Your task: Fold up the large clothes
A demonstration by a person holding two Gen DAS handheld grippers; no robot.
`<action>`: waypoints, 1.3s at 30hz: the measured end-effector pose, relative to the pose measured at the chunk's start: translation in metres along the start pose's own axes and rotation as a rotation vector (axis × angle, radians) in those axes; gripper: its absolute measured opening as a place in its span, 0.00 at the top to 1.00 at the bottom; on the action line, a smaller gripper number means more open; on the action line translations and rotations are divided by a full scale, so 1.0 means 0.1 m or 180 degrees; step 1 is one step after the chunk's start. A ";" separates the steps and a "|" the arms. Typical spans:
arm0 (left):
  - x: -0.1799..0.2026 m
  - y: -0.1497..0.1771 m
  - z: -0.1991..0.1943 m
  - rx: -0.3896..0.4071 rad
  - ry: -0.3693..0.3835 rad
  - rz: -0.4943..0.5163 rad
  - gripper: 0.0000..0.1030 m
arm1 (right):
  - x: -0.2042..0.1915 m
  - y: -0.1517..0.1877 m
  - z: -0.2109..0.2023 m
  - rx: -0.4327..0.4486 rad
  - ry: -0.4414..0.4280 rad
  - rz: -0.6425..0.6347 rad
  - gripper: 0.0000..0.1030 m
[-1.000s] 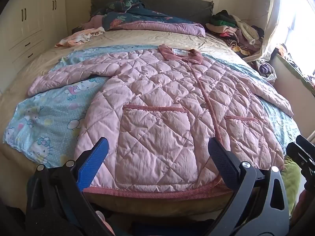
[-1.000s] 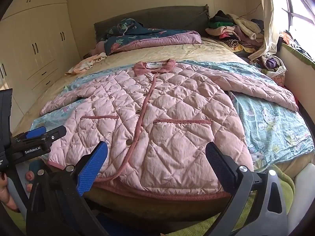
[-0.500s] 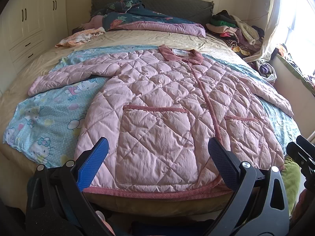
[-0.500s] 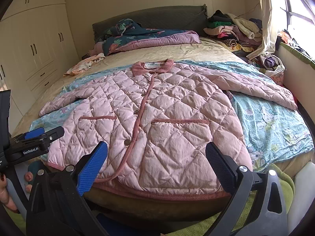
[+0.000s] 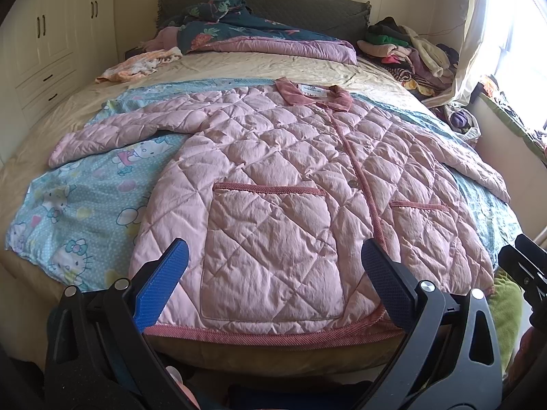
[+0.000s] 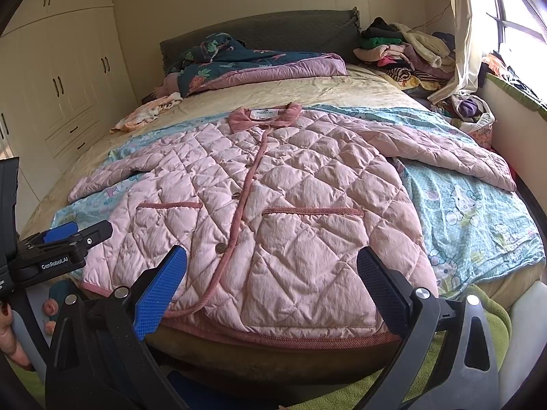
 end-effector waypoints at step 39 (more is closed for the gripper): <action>0.07 -0.15 0.13 -0.0021 -0.0026 0.0048 0.08 | -0.03 -0.17 0.22 -0.0045 -0.0070 -0.0028 0.04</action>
Point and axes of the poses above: each gripper's, at about its wrist camera, not at the fingertips, and z roughly the way its jaws point, x to its right, y to its underside, the point moved 8 cm from there along z, roughly the way its jaws point, and after that the axes turned 1 degree about -x, right-handed, at the moved point
